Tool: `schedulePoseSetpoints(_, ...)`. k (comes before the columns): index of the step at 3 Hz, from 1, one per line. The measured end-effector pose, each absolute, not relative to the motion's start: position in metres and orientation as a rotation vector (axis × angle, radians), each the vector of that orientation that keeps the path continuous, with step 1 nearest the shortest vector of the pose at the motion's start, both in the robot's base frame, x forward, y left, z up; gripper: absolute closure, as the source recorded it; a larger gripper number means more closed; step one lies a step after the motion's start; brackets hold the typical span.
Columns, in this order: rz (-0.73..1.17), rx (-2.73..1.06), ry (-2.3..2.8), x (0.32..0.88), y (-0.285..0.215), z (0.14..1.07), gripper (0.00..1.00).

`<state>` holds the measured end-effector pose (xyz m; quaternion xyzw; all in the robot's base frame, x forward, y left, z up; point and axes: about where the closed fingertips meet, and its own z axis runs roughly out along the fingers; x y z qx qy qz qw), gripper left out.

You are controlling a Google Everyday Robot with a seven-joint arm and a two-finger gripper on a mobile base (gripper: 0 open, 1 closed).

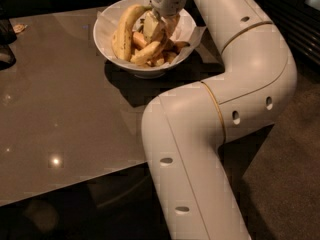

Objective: Pick banana from white bowl

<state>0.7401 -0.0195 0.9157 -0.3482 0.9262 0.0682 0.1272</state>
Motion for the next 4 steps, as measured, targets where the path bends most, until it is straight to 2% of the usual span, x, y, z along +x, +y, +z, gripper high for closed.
schedulePoseSetpoints(4,0.198,-1.013,2.695,0.7401,-0.0195,0.9158,1.00)
